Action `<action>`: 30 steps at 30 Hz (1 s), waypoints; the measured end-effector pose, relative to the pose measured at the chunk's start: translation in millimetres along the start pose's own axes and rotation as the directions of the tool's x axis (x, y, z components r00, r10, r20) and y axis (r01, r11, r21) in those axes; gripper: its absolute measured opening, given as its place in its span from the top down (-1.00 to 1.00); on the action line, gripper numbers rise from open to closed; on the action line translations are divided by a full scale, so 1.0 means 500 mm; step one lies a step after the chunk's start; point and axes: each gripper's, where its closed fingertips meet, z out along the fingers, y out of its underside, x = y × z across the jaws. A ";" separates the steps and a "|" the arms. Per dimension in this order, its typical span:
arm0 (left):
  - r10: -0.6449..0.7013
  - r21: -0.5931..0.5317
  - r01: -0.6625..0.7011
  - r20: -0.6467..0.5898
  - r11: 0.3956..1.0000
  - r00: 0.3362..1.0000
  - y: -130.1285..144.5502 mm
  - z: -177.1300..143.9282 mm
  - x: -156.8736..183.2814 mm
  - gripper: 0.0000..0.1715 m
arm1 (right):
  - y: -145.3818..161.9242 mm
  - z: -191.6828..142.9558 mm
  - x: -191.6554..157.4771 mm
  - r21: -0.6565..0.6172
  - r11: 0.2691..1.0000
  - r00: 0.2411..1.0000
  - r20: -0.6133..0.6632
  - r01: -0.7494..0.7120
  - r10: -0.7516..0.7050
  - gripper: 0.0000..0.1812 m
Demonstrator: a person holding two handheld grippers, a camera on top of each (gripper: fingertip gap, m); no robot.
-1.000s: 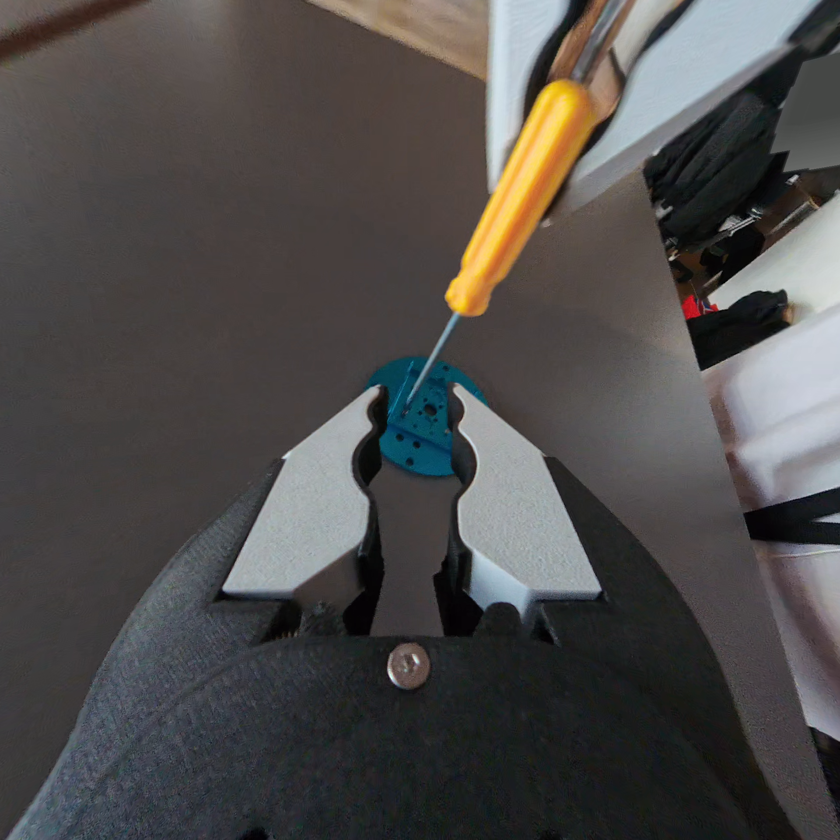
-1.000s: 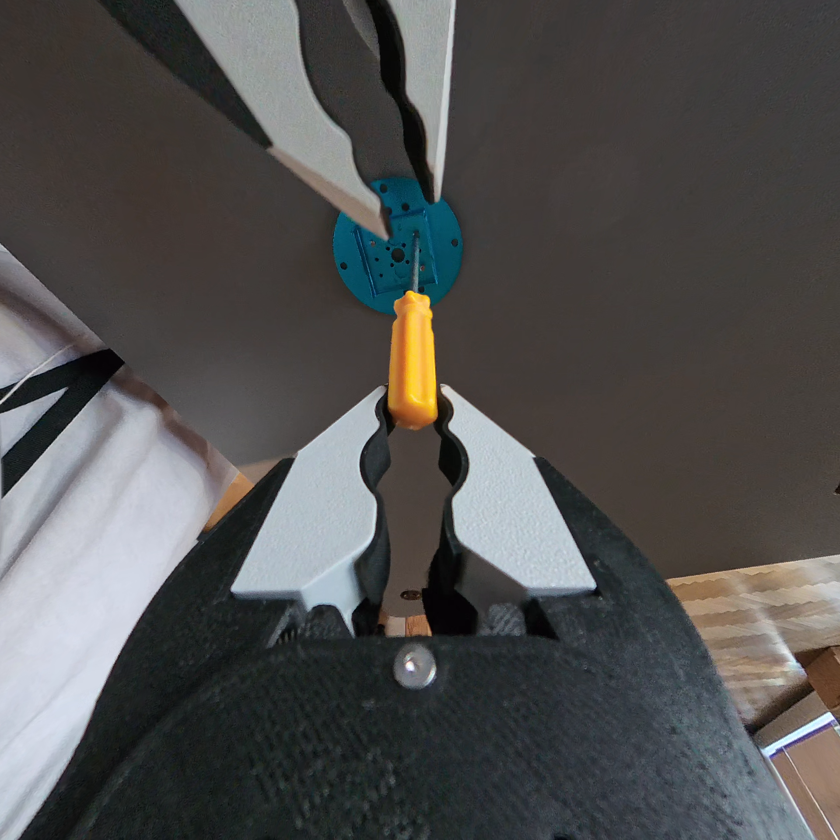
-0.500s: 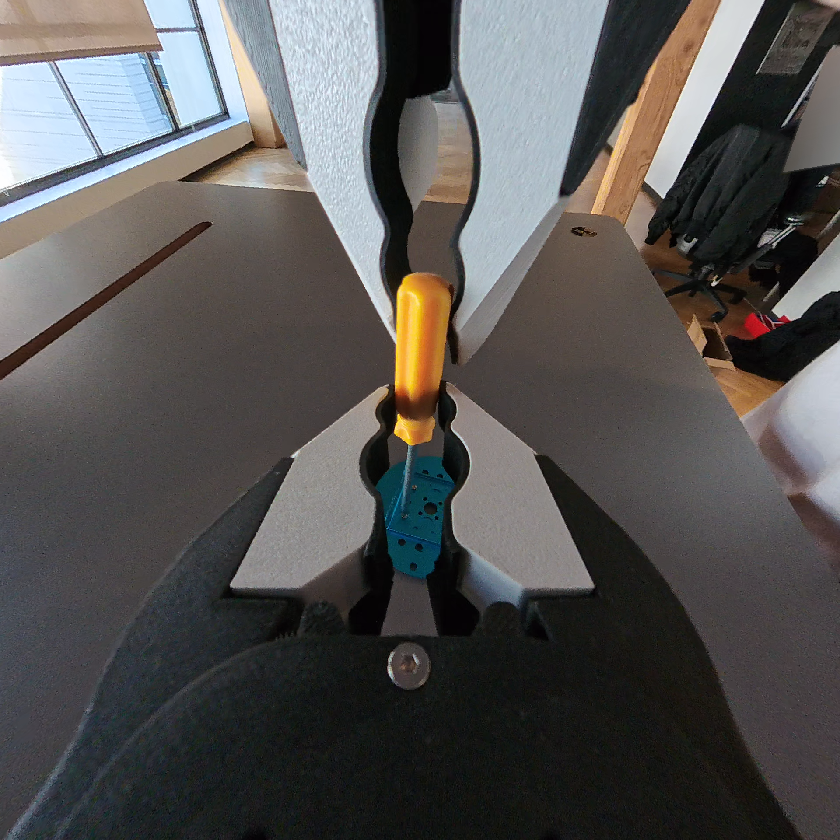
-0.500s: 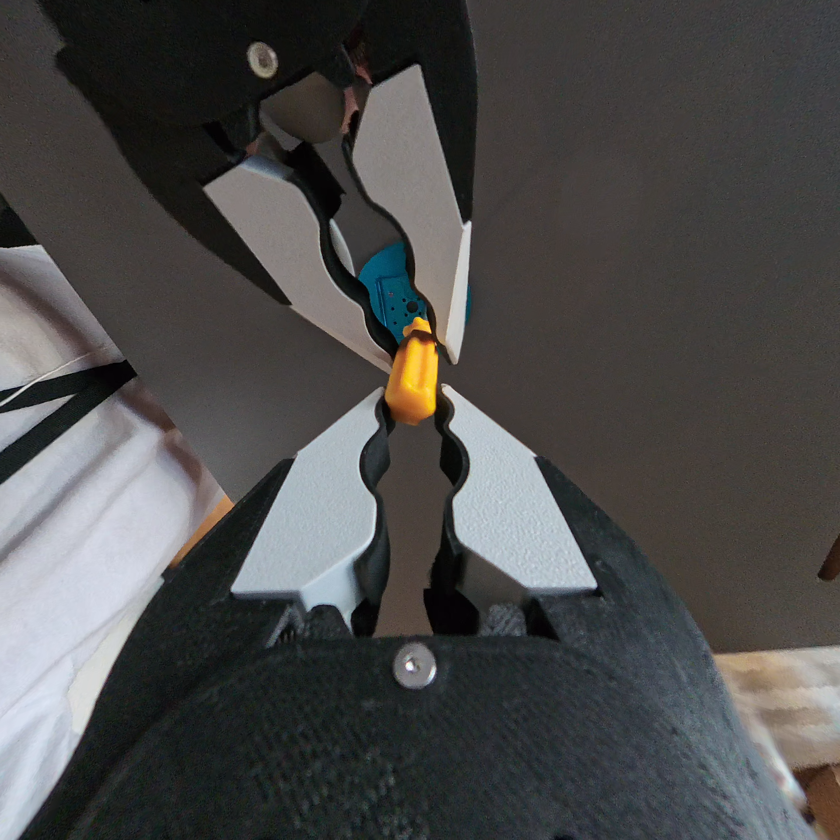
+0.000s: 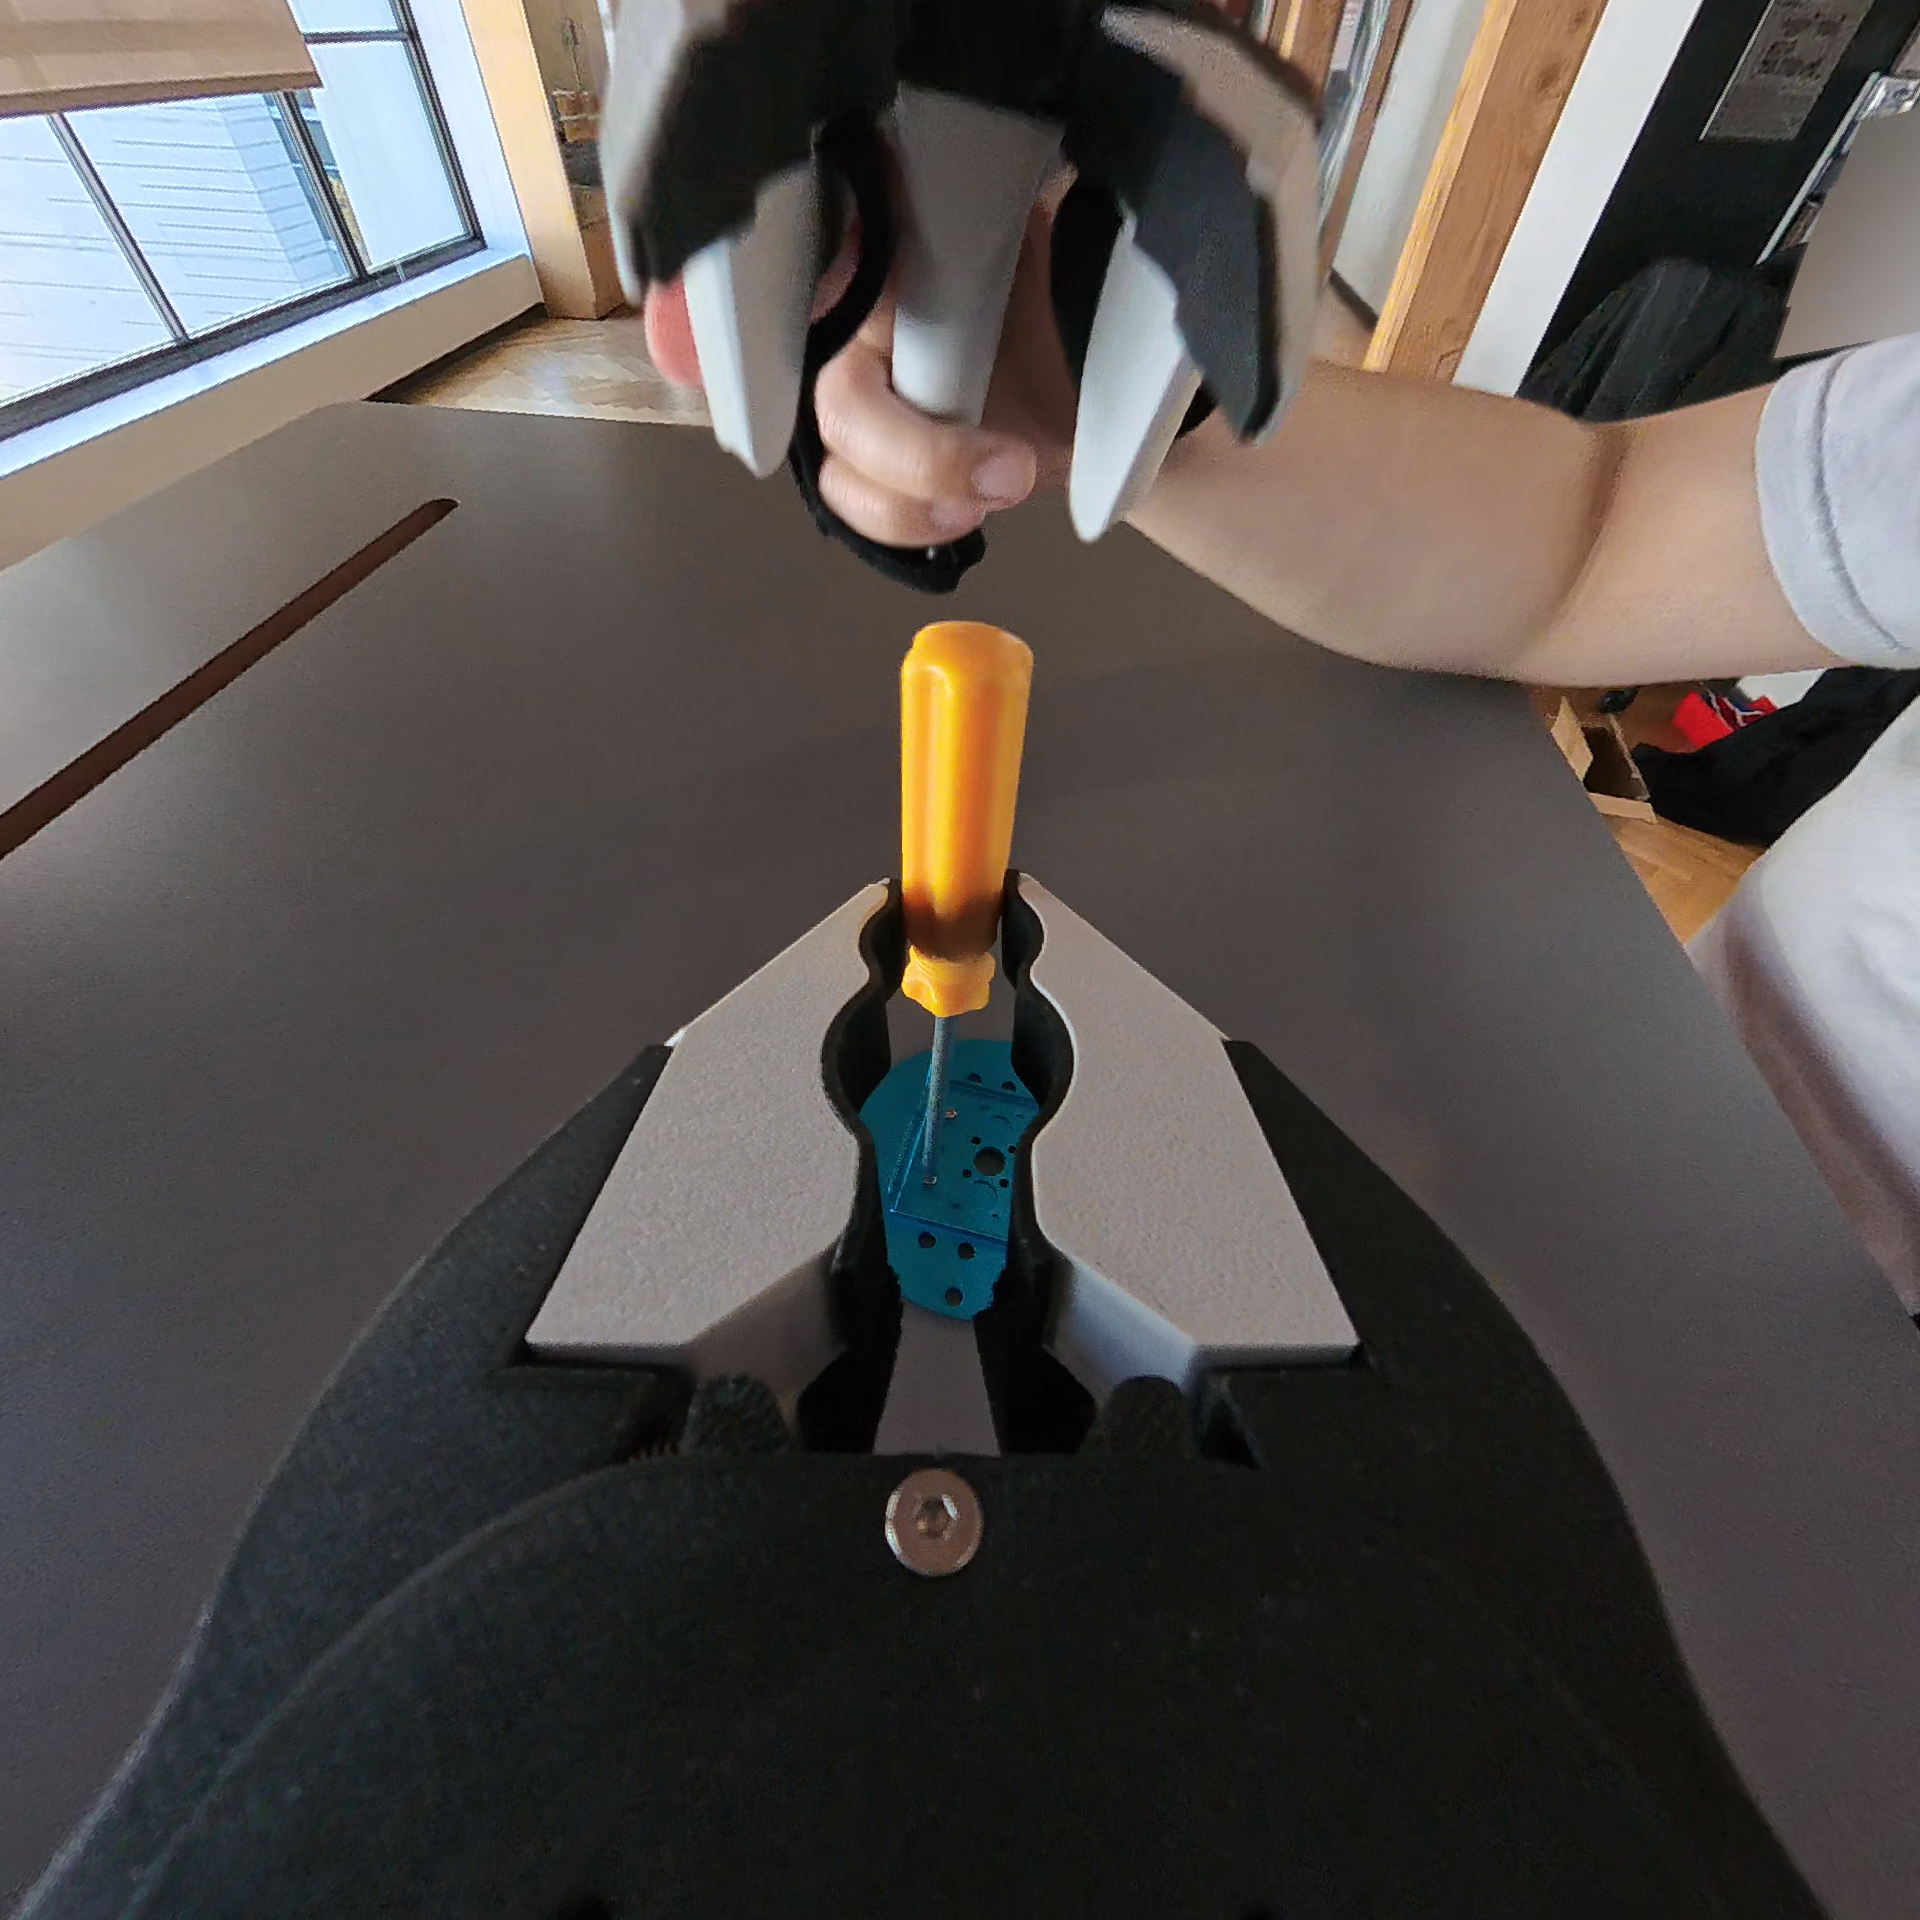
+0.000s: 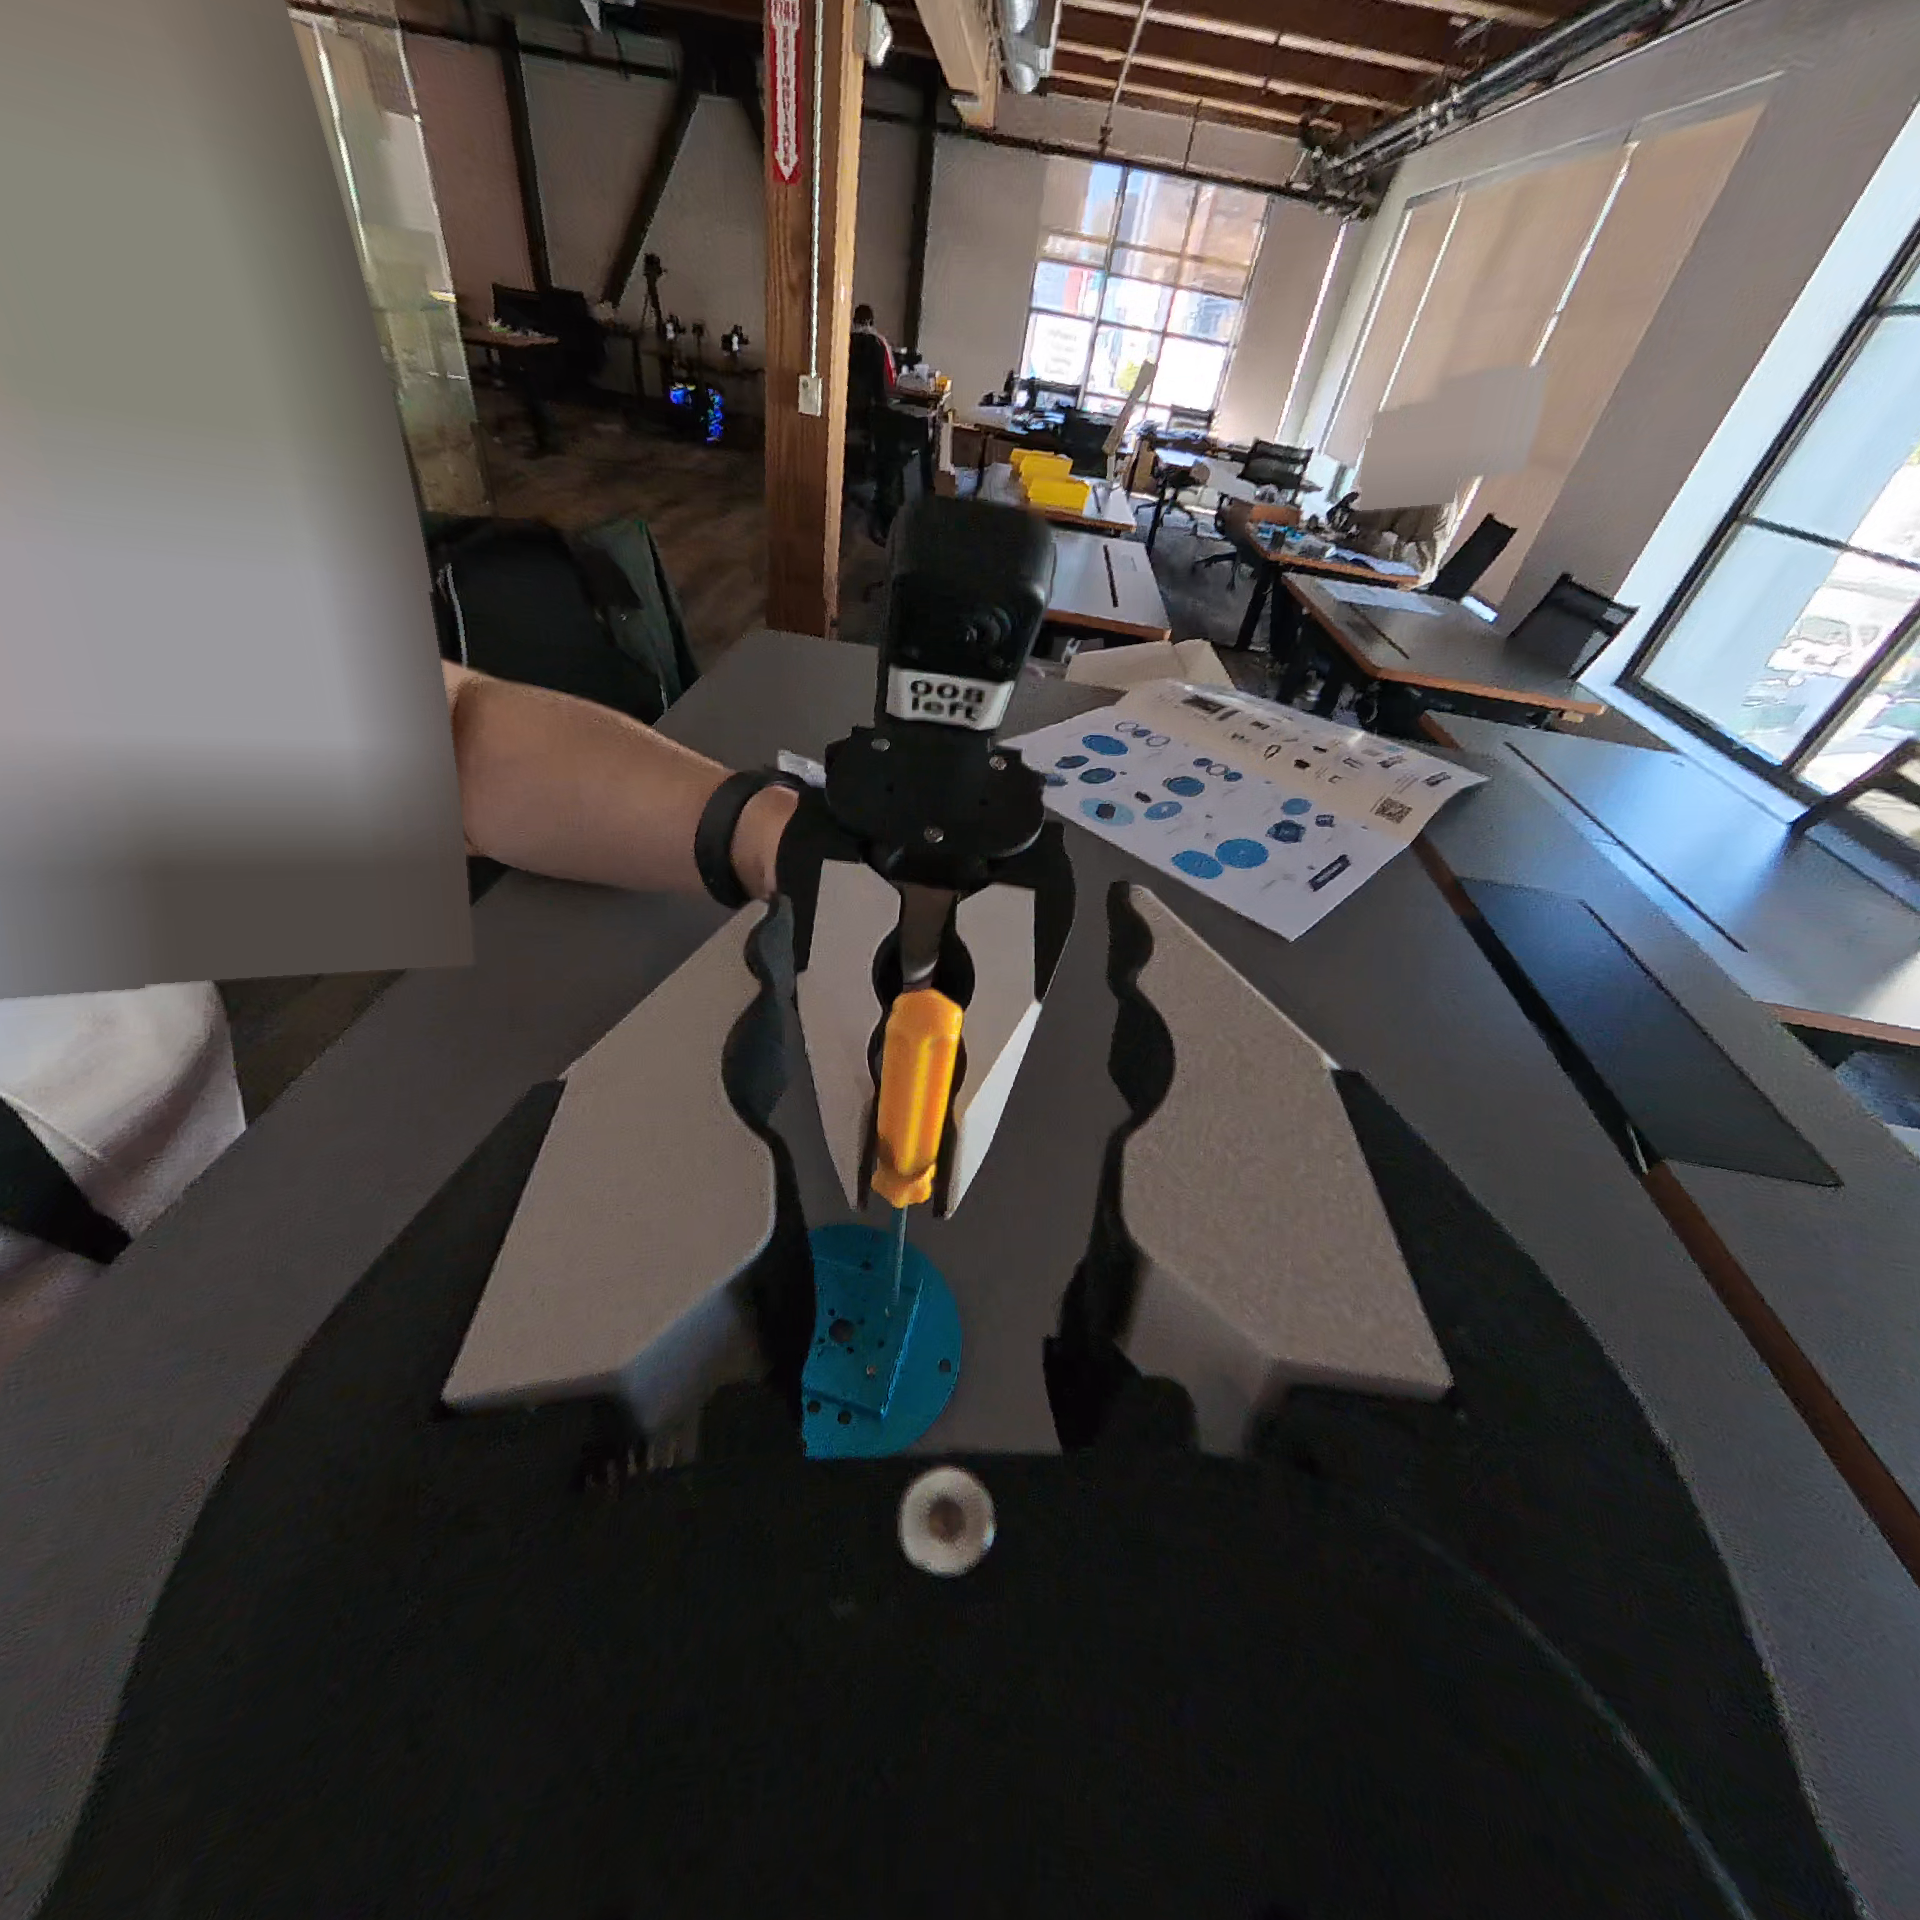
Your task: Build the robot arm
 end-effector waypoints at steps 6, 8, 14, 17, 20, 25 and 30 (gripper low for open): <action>-0.006 0.008 0.006 -0.009 1.000 1.000 0.007 0.009 0.004 0.81 | 0.079 0.028 -0.017 -0.151 0.987 0.990 0.123 -0.048 0.067 0.76; 0.001 0.005 0.000 -0.013 1.000 1.000 0.010 0.008 0.008 0.81 | 0.086 0.032 -0.017 -0.173 0.983 0.988 0.124 -0.066 0.088 0.82; 0.013 0.030 -0.015 0.042 0.999 0.999 0.007 0.006 0.004 0.70 | 0.091 0.037 -0.004 -0.210 0.973 0.994 0.006 -0.101 0.105 0.82; 0.024 0.051 -0.027 0.062 0.998 0.998 -0.006 0.001 0.009 0.80 | 0.090 0.039 -0.010 -0.217 0.973 0.996 -0.049 -0.078 0.069 0.82; 0.037 0.047 -0.041 0.084 0.998 0.996 -0.005 0.003 0.010 0.80 | 0.091 0.041 -0.008 -0.238 0.971 0.994 -0.106 -0.036 0.011 0.81; 0.032 0.051 -0.034 0.035 0.998 0.999 -0.003 0.004 0.012 0.80 | 0.085 0.042 -0.014 -0.181 0.980 0.997 -0.023 -0.082 0.079 0.74; 0.031 0.064 -0.028 -0.036 0.998 0.999 -0.002 0.005 0.011 0.80 | 0.094 0.048 -0.012 -0.158 0.976 0.987 0.033 -0.151 0.158 0.81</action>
